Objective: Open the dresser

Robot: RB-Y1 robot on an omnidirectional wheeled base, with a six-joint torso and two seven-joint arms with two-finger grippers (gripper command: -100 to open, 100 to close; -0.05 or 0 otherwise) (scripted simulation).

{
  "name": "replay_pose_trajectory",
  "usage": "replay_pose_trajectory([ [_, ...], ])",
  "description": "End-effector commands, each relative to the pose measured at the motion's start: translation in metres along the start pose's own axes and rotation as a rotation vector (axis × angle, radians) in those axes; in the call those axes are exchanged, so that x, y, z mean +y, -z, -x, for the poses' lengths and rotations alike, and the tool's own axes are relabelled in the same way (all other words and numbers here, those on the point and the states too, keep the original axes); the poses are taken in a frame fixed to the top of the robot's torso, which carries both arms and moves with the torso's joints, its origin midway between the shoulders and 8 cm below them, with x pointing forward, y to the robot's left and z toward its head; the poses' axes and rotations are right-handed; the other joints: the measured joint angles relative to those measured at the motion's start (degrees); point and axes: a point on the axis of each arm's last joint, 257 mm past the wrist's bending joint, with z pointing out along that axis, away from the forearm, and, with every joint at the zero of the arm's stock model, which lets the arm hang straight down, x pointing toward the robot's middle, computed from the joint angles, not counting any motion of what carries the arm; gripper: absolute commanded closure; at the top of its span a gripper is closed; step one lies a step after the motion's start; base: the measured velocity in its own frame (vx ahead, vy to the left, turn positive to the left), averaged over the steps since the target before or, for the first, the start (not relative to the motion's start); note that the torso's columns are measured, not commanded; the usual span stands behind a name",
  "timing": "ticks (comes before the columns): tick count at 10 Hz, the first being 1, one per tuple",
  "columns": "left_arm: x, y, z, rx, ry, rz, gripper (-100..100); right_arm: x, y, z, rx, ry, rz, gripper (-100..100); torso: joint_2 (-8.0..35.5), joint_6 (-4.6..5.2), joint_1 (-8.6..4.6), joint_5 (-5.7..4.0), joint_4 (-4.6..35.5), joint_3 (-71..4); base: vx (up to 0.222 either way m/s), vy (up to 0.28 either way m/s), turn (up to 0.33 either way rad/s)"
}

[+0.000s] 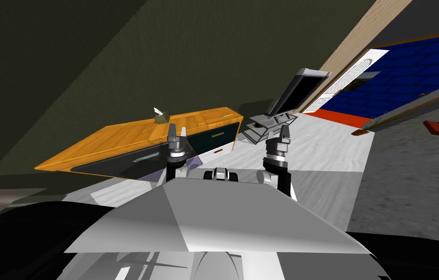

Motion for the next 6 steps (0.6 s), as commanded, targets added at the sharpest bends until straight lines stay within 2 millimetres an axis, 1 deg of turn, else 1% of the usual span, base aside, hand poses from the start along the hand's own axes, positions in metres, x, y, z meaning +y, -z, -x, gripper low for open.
replay_pose_trajectory([
  [1,0.023,0.008,-0.001,0.039,-0.016,0.046,-100,0.0,0.0,0.0,0.0,0.0,0.0,0,0.0,0.0,0.03,0.0,0.0,0.0,0.063,-0.067,0.043],
  [6,0.073,0.029,0.008,0.053,-0.035,0.157,-100,0.0,0.0,0.0,0.0,0.0,0.0,0,0.0,0.0,0.11,0.03,0.0,0.0,0.078,-0.099,0.05],
])
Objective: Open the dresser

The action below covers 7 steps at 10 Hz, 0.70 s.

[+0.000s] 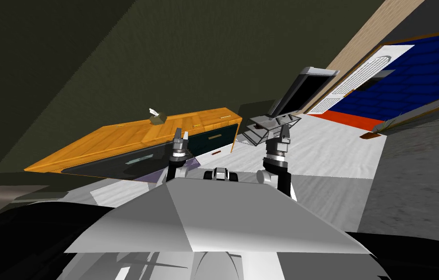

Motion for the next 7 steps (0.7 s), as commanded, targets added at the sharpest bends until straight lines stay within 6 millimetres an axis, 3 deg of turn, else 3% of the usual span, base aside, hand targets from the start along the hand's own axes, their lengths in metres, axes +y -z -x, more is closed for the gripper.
replay_pose_trajectory([
  [1,0.029,0.012,0.005,-0.002,-0.006,0.061,-100,0.0,0.0,0.0,0.0,0.0,0.0,0,0.0,0.0,0.02,0.01,0.0,0.0,0.084,-0.1,0.047],
  [7,0.076,0.031,0.016,-0.02,-0.012,0.166,-100,0.0,0.0,0.0,0.0,0.0,0.0,0,0.0,0.0,-0.07,-0.02,0.0,0.0,0.064,-0.079,0.042],
])
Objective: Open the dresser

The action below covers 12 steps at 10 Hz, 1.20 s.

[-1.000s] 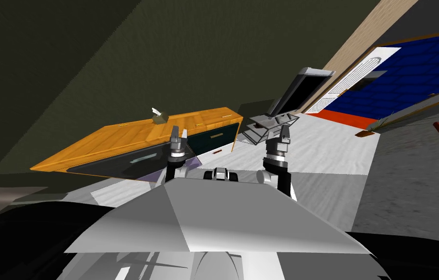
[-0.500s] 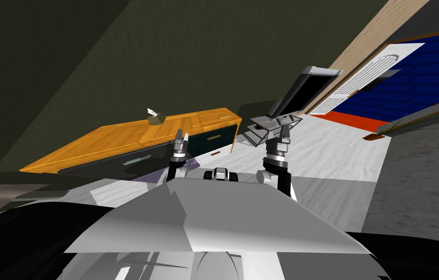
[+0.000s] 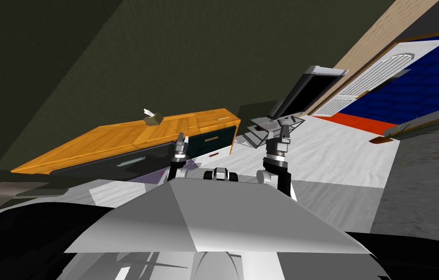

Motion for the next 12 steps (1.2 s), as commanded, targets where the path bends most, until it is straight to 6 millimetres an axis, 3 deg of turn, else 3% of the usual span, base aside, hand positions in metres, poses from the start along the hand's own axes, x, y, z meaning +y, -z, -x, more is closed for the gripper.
replay_pose_trajectory([
  [1,0.024,0.007,0.005,-0.01,-0.002,0.053,-100,0.0,0.0,0.0,0.0,0.0,0.0,0,0.0,-0.01,0.0,0.0,0.0,0.0,0.064,-0.084,0.053],
  [5,0.064,0.022,0.016,-0.031,-0.006,0.14,-100,0.0,0.0,0.0,0.0,0.0,0.0,0,0.0,0.0,0.05,0.01,0.0,0.0,0.08,-0.097,0.049],
  [12,0.114,0.048,0.033,-0.065,-0.01,0.258,-100,0.0,0.0,0.0,0.0,0.0,0.0,0,0.0,0.0,-0.02,0.0,0.0,0.0,0.06,-0.088,0.043],
])
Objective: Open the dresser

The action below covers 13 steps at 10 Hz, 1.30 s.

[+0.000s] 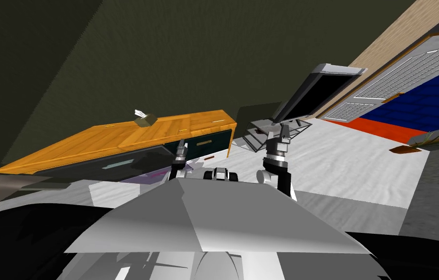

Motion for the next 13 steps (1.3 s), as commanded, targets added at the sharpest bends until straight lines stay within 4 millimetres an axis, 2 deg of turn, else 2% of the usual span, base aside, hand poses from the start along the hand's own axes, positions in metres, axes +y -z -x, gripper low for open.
replay_pose_trajectory([
  [1,0.026,0.008,0.008,-0.02,0.002,0.057,-100,0.0,0.0,0.0,0.0,0.0,0.0,0,0.0,0.0,-0.08,-0.03,0.0,0.0,0.071,-0.13,0.061],
  [5,0.067,0.024,0.017,-0.064,0.021,0.149,-100,0.0,0.0,0.0,0.0,0.0,0.0,0,0.0,0.0,0.08,0.02,0.0,0.0,0.082,-0.124,0.053],
  [8,0.093,0.039,0.017,-0.108,0.056,0.212,-100,0.0,0.0,0.0,0.0,0.0,0.0,0,0.1,0.0,0.04,0.02,0.0,0.0,0.077,-0.115,0.056],
  [13,0.122,0.061,-0.01,-0.2,0.174,0.289,-100,0.0,0.0,0.0,0.0,0.0,0.0,0,0.1,-0.01,0.14,0.03,0.0,0.1,0.044,-0.077,0.031],
])
